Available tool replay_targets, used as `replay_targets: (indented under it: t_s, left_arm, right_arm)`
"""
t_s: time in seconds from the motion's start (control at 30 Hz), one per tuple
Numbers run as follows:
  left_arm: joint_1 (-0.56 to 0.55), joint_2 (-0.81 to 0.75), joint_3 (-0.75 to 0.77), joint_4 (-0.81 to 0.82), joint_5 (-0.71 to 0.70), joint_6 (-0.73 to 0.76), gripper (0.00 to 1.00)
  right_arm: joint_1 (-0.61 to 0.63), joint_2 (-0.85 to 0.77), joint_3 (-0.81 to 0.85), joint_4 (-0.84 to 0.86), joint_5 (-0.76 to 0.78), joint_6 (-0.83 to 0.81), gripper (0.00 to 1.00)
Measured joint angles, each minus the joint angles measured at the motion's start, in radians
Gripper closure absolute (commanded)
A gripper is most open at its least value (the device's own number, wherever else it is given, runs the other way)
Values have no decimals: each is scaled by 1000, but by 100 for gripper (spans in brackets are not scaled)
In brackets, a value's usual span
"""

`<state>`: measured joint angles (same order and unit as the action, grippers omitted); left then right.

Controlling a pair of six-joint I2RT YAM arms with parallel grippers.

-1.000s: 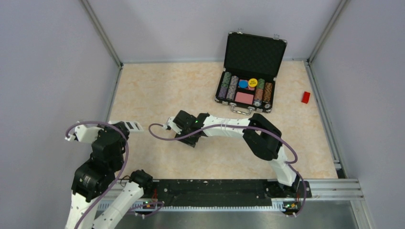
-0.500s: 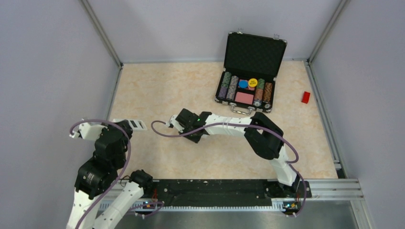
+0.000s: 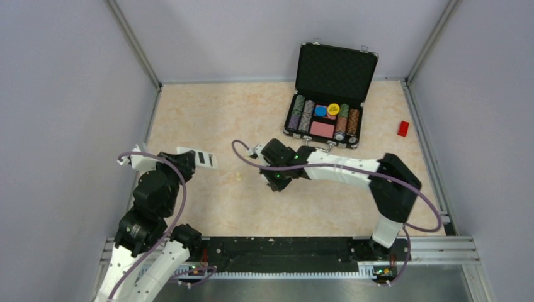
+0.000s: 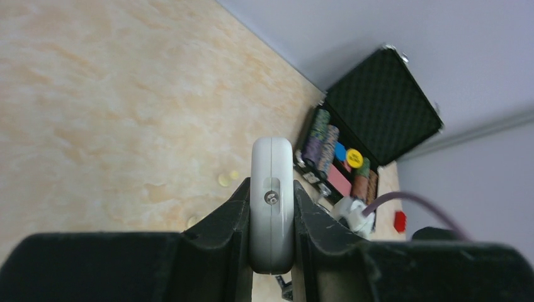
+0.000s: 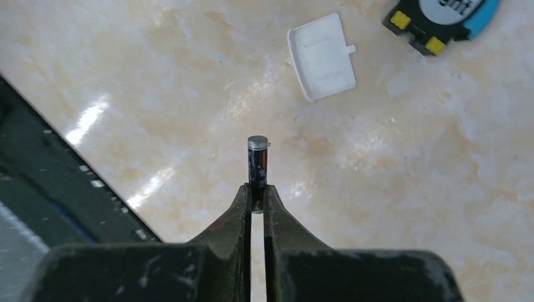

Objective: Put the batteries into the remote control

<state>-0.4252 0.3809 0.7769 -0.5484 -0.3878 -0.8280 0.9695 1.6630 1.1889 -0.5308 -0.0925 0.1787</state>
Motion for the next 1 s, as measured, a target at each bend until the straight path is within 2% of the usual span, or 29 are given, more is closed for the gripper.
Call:
replay_targets:
  t_s: [0.17, 0.4, 0.6, 0.77, 1.0]
  left_arm:
    - [0, 14, -60, 194, 212, 48, 100]
    - [0, 115, -89, 436, 469, 37, 100]
    - [0, 264, -92, 606, 664, 11, 100]
    - [0, 352, -94, 678, 747, -27, 100]
    - [0, 356, -108, 786, 788, -79, 100]
  right_arm:
    - [-34, -245, -72, 52, -34, 199, 100]
    - [-36, -444, -117, 170, -83, 494, 100]
    - [-36, -615, -267, 316, -60, 787, 100]
    - [-36, -697, -317, 359, 4, 953, 100]
    - [-36, -698, -318, 383, 48, 1047, 100]
